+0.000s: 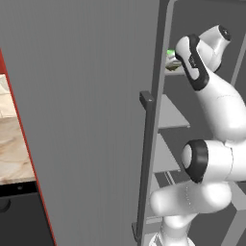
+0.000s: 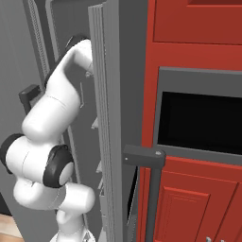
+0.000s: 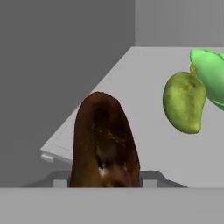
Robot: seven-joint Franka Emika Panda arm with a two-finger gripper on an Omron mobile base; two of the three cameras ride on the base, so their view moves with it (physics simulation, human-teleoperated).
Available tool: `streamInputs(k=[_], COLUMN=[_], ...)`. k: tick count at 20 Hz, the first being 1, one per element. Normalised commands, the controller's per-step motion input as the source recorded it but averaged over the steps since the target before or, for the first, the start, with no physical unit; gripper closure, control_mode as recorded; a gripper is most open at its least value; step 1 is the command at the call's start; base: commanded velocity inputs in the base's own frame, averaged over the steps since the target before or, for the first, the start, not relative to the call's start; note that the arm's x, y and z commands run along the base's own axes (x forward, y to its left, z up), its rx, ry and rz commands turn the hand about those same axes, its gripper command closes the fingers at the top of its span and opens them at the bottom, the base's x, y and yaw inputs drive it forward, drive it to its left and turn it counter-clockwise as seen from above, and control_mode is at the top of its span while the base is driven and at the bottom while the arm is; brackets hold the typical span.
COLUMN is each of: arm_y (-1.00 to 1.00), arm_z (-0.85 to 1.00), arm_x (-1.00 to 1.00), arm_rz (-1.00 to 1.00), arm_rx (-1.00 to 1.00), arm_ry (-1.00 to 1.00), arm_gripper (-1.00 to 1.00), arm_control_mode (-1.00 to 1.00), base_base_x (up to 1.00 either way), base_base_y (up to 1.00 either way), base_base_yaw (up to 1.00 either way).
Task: Take the mango, sweet potato, and corn from the freezer and place them in the bowl on the counter.
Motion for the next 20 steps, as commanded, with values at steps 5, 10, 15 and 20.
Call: streamInputs(k=[5,10,15,20], arm_y=[0.03,0.12,0.22,0.11], arm_z=[0.1,0.24,0.22,0.07], arm_x=[-0.61,-0.85,-1.0,-1.0], arm_rz=[-0.12,-0.15,-0.12,-0.07], arm_rx=[-0.03,-0.04,-0.01,-0.01], arm_ry=[-0.03,0.0,0.0,0.0], arm_gripper=[1.0,1.0,1.0,1.0], arm_control_mode=[-1.0,-1.0,-1.0,-1.0], base_base_x=[0.0,0.0,0.0,0.0], base_base_y=[0.0,0.0,0.0,0.0], base_base_yaw=[0.0,0.0,0.0,0.0])
